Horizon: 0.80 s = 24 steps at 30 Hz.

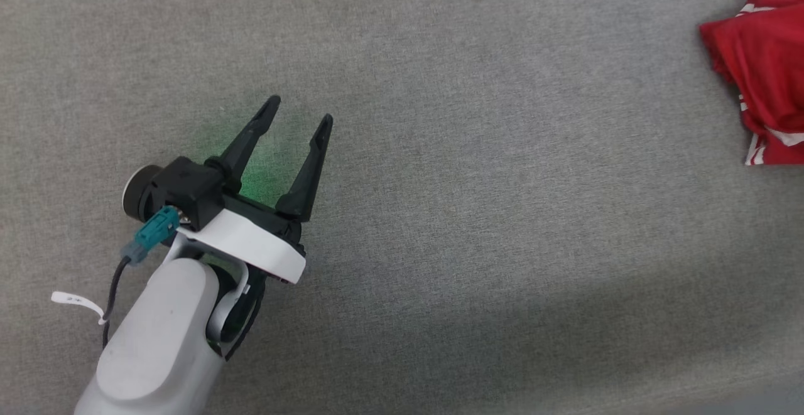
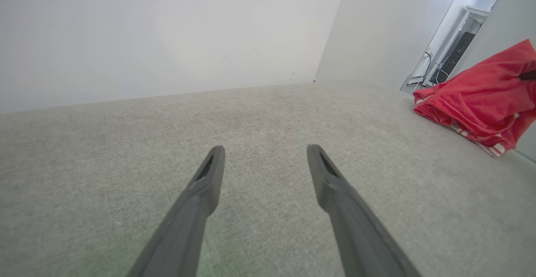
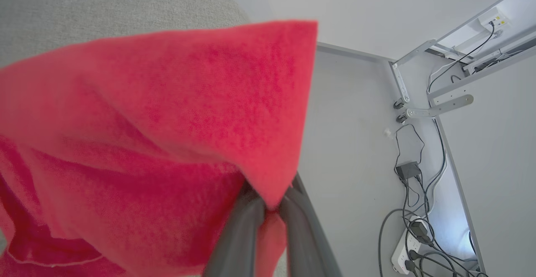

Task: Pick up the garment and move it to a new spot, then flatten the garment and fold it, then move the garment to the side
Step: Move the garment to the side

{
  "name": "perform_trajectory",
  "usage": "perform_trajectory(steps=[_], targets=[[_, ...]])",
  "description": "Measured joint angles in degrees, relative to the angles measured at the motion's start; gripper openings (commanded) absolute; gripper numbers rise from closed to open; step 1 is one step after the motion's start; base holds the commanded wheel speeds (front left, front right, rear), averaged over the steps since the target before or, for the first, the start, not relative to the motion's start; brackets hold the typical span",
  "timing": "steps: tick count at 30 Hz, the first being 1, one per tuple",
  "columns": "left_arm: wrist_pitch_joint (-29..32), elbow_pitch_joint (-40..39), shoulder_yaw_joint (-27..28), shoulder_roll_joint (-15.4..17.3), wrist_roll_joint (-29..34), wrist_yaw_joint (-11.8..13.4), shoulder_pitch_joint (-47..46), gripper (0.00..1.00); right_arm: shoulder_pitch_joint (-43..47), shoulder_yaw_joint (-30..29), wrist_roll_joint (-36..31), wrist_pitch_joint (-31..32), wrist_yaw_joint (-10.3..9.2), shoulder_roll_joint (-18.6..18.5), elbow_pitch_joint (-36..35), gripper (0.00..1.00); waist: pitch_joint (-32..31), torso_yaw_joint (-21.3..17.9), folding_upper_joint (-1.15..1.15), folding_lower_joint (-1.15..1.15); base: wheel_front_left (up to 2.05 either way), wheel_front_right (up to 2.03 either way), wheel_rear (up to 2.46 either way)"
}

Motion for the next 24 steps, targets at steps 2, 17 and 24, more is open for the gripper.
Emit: perform_trajectory(steps=[2, 17, 24], targets=[[-0.01, 0.19, -0.38, 0.20, -0.23, 0.00, -0.65, 1.00, -1.11, -0.29, -1.56, -1.31, 0.00, 0.91, 2.42, 0.00, 0.56, 0.15, 0.00, 0.00, 0.00, 0.00, 0.00], [0.00, 0.57, 3.37, -0.78, -2.01, 0.00, -0.94, 1.00, -6.62, -2.26, -9.43, -9.18, -0.01, 6.46, 14.72, 1.00, 1.20, 2.35, 0.00, 0.00, 0.00, 0.00, 0.00], [0.00, 0.25, 8.33, -2.18, -3.72, 0.00, 1.54, 1.00, -6.36, -2.16, -7.58, -13.13, -0.01, 7.22, 14.29, 1.00, -1.15, 2.45, 0.00, 0.00, 0.00, 0.00, 0.00]])
